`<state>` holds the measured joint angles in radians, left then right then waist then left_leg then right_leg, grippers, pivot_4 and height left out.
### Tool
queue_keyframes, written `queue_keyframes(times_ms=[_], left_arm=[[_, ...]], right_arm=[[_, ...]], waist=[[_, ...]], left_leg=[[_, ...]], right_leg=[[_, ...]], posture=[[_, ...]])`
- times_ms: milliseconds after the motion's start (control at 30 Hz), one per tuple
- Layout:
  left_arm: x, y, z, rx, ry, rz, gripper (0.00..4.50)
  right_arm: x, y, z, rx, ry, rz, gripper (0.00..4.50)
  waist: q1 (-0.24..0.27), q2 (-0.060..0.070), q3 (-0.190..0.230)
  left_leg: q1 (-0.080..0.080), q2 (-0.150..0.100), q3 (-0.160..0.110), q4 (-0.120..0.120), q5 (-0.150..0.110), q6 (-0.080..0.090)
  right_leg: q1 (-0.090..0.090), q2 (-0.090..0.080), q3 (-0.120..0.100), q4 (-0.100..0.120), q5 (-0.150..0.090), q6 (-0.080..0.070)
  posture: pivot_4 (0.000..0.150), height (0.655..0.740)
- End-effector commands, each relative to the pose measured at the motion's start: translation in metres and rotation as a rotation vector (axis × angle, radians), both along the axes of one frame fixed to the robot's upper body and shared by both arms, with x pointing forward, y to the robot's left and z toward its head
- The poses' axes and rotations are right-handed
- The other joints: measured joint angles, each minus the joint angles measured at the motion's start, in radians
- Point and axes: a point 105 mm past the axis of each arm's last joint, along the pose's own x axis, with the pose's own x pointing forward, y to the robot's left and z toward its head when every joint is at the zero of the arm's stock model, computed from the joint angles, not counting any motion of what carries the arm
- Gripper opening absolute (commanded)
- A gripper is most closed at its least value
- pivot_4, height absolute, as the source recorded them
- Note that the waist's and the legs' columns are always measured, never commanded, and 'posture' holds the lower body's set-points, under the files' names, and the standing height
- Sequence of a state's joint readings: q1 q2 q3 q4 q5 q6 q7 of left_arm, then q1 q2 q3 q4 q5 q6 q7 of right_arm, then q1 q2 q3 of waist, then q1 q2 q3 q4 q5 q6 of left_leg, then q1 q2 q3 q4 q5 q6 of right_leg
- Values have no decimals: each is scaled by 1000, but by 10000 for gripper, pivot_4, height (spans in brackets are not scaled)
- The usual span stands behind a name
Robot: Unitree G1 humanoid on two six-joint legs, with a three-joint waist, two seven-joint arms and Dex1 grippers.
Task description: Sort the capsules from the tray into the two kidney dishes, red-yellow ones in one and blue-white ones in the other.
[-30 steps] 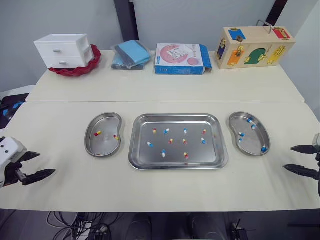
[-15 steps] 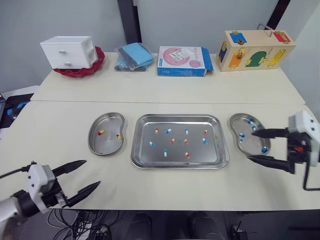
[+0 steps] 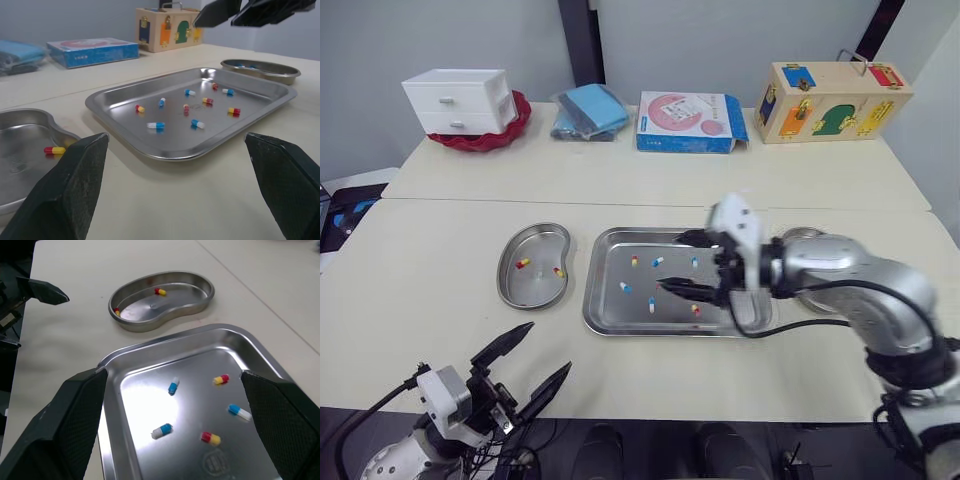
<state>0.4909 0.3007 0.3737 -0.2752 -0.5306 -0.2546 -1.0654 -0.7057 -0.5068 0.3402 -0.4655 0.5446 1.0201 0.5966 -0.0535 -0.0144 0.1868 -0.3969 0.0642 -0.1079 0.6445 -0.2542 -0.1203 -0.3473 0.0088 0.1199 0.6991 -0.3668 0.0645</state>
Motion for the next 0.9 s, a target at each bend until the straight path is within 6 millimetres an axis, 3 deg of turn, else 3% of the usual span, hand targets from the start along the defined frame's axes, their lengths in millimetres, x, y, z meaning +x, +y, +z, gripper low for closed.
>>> queue_keyframes(times_ms=[33, 167, 400, 800, 900], left_arm=[[-4, -9, 8, -10, -28, -4, 45000], [-1, -11, 12, -8, -39, 1, 45000], [2, -13, 15, -13, -43, 16, 45000], [-1, -9, 11, -12, -25, 44, 45000], [-2, -7, 8, -11, -21, 46, 45000]], right_arm=[[8, 21, -7, -37, -20, -17, 44634], [27, 50, -29, -104, 5, -65, 44634], [35, 71, -46, -164, -11, -67, 44634], [38, 70, -70, -263, -32, -55, 44634], [37, 72, -75, -272, -28, -51, 38425]], waist=[[-4, 0, 0], [-4, 0, 0], [-5, 0, 0], [-6, 0, 0], [-6, 0, 0]], left_leg=[[-1, 0, 0, 0, 0, 0], [-1, 0, 0, 0, 0, 0], [-2, 0, 0, 0, 0, 0], [-2, 0, 0, -1, 0, 0], [-2, 0, 1, -1, 0, 0]], right_leg=[[-1, 0, 0, 1, 0, 0], [-3, 0, 0, 3, 0, 0], [-5, 0, 0, 4, 0, 0], [-6, 0, 0, 4, 0, -1], [-6, 0, 1, 4, 0, -1]], posture=[[1500, 7400], [1500, 7400], [1500, 7400], [1500, 7400], [1500, 7400]])
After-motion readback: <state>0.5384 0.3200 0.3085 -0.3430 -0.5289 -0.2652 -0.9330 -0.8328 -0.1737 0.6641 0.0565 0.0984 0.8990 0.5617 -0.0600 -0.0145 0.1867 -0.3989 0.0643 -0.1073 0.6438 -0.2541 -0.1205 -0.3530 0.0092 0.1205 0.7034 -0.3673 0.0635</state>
